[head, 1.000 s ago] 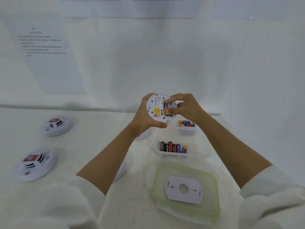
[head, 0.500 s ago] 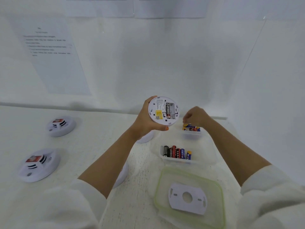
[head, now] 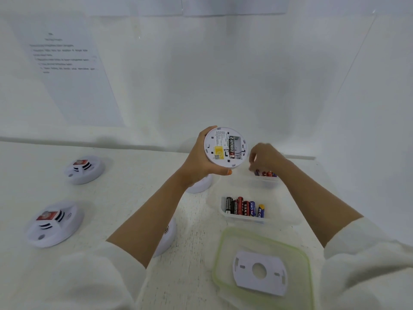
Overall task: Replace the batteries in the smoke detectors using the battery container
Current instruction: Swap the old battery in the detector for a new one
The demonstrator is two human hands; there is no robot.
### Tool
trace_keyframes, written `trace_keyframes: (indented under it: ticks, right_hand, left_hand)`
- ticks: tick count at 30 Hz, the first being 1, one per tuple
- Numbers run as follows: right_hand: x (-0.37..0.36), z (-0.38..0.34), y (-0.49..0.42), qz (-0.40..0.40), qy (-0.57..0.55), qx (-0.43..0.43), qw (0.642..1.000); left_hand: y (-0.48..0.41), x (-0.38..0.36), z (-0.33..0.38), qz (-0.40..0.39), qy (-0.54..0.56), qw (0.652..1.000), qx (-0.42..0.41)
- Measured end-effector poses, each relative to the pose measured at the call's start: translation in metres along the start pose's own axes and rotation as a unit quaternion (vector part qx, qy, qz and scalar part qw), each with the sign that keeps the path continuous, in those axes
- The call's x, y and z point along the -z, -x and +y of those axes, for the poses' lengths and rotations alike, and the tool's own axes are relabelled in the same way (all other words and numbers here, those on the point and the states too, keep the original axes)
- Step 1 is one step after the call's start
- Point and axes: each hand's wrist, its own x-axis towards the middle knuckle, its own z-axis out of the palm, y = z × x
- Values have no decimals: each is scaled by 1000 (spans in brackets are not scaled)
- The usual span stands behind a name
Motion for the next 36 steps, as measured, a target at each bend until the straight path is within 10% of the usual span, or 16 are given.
trace_keyframes:
  ticks: [7, 16, 36]
  right_hand:
    - [60, -19, 49, 198, -473, 95, 853]
    - [28, -38, 71, 330, -212, 193, 899]
    - [10, -34, 90, 295, -194, 210, 912]
  left_hand:
    - [7, -3, 2, 6, 8, 1000, -4]
    - [21, -14, 17, 10, 16, 1000, -19]
    - [36, -20, 23, 2, 47, 999, -13]
